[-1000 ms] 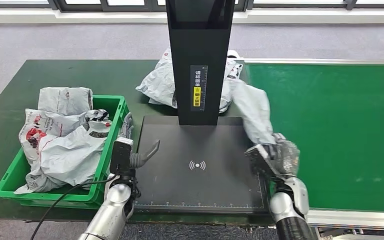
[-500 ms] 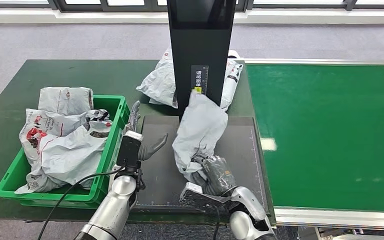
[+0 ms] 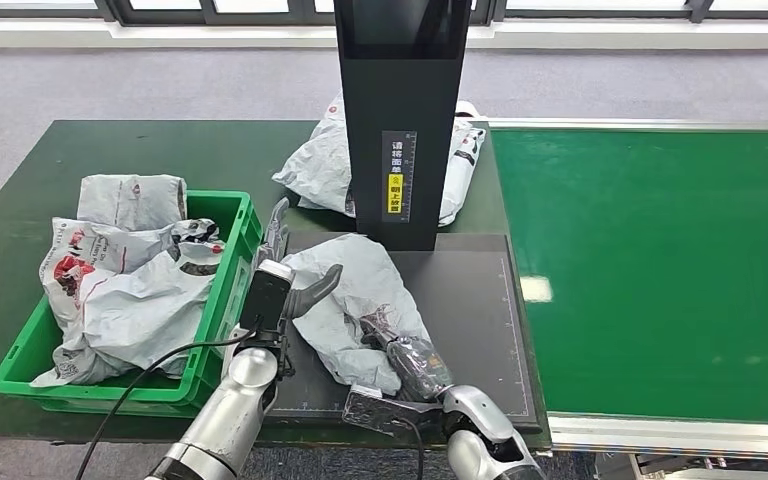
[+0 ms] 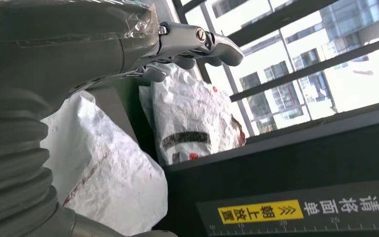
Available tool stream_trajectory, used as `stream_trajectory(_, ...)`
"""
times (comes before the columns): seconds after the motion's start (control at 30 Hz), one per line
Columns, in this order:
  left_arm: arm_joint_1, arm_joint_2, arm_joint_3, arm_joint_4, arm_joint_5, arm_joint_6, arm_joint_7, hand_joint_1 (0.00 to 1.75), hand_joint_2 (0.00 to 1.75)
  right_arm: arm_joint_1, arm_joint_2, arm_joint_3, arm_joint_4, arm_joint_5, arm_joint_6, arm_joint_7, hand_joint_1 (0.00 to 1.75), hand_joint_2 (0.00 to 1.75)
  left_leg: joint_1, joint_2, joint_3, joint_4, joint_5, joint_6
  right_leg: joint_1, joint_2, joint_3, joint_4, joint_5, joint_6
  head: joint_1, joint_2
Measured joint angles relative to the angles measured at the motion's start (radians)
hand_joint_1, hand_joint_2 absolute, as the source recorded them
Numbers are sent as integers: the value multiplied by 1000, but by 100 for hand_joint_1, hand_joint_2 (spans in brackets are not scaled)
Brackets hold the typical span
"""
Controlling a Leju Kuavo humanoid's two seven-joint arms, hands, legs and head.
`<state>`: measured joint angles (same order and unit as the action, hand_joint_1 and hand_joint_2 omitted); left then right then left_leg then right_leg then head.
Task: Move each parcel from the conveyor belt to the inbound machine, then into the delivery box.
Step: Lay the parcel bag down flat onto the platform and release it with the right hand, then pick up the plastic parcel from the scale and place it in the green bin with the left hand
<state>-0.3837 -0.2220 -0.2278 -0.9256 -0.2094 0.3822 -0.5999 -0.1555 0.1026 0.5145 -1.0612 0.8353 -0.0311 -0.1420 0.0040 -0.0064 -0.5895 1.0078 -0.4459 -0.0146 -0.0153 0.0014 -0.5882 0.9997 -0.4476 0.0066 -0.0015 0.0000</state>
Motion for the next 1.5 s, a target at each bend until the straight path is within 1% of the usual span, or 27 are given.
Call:
stream_trajectory(0.13, 27, 7, 0, -18, -25, 60, 2, 0, 175, 7, 0, -7, -10, -7, -129, 5, 0, 175, 0, 0, 0, 0, 0, 0, 0, 0, 0, 0, 0, 0, 0, 0)
stream_trajectory(0.17, 37, 8, 0, -23, -33, 72, 6, 0, 175, 13, 0, -14, -21, -12, -176, -9, 0, 175, 0, 0, 0, 0, 0, 0, 0, 0, 0, 0, 0, 0, 0, 0)
stream_trajectory(0.23, 51, 11, 0, -28, -50, 94, 13, 0, 175, 23, 1, -38, -51, -46, -276, -62, 0, 175, 0, 0, 0, 0, 0, 0, 0, 0, 0, 0, 0, 0, 0, 0)
stream_trajectory(0.3, 56, 12, 0, -23, -67, 104, 21, 0, 175, 31, 6, -78, -85, -133, -374, -156, 0, 175, 0, 0, 0, 0, 0, 0, 0, 0, 0, 0, 0, 0, 0, 0)
stream_trajectory(0.37, 53, 11, -1, -2, -79, 89, 33, 0, 175, 36, 14, -127, -107, -267, -450, -276, 0, 175, 0, 0, 0, 0, 0, 0, 0, 0, 0, 0, 0, 0, 0, 0)
stream_trajectory(0.43, 44, 12, -4, 37, -84, 46, 48, 0, 175, 38, 21, -178, -122, -417, -507, -402, 0, 175, 0, 0, 0, 0, 0, 0, 0, 0, 0, 0, 0, 0, 0, 0)
stream_trajectory(0.5, 33, 12, -6, 81, -86, 4, 58, 0, 175, 39, 27, -224, -136, -531, -542, -492, 0, 175, 0, 0, 0, 0, 0, 0, 0, 0, -1, 0, 0, 0, 0, 0)
stream_trajectory(0.57, 23, 13, -7, 120, -87, -21, 61, 0, 175, 40, 31, -258, -149, -583, -554, -526, 0, 175, 0, 0, 0, 0, 0, 0, 0, 1, -1, 0, 0, 0, 0, 0)
stream_trajectory(0.7, 7, 20, -9, 186, -99, -84, 80, 0, 175, 46, 35, -295, -171, -668, -552, -543, 0, 175, 0, 1, 0, 0, 0, 0, 0, 1, -1, 0, 0, 0, 0, 0)
stream_trajectory(0.8, 6, 36, -23, 227, -148, -148, 80, 0, 175, 46, 35, -316, -180, -725, -523, -536, 0, 175, 0, 1, 0, 0, 0, 0, 0, 1, -1, 0, 0, 0, 0, 0)
stream_trajectory(0.9, 5, 54, -62, 268, -240, -200, 87, 0, 175, 41, 35, -333, -181, -758, -482, -520, 0, 175, 0, 1, 0, 0, 0, 0, 0, 1, -1, 0, 0, 0, 0, 0)
stream_trajectory(1.0, -4, 67, -101, 293, -295, -221, 91, 0, 175, 32, 35, -343, -181, -769, -459, -512, 0, 175, 0, 0, 0, 0, 0, 0, 0, 0, 0, 0, 0, 0, 0, 0)
stream_trajectory(1.2, -22, 78, -137, 319, -312, -233, 92, 0, 175, 26, 35, -356, -181, -776, -448, -507, 0, 175, 0, -1, 1, 0, 0, 0, 0, -2, 2, 0, 0, 0, 0, 0)
stream_trajectory(1.23, -25, 80, -141, 323, -323, -241, 94, 39, 175, 25, 35, -356, -180, -777, -440, -502, 0, 175, 0, -1, 1, 0, 0, 0, -1, -2, 3, 0, 0, 0, 0, 0)
stream_trajectory(1.33, -38, 82, -167, 341, -391, -259, 120, 170, 175, 23, 35, -365, -176, -779, -409, -485, 0, 175, 0, -4, 2, 0, 0, 1, -1, -5, 4, 0, 0, 0, 0, 0)
stream_trajectory(1.37, -44, 82, -180, 349, -422, -251, 139, 175, 175, 23, 35, -369, -173, -779, -403, -480, 0, 175, 0, -5, 2, 0, 0, 1, -1, -6, 5, 0, 0, 0, 0, 0)
stream_trajectory(1.4, -51, 80, -194, 359, -454, -233, 161, 175, 175, 23, 35, -374, -172, -778, -399, -477, 0, 175, 0, -6, 2, 0, 1, 2, -1, -8, 6, 0, 0, 0, 0, 0)
stream_trajectory(1.5, -78, 71, -233, 391, -548, -135, 247, 175, 175, 27, 37, -394, -171, -770, -395, -473, 0, 175, 0, -8, 4, 0, 1, 2, -1, -9, 8, -1, -1, 1, 0, 0)
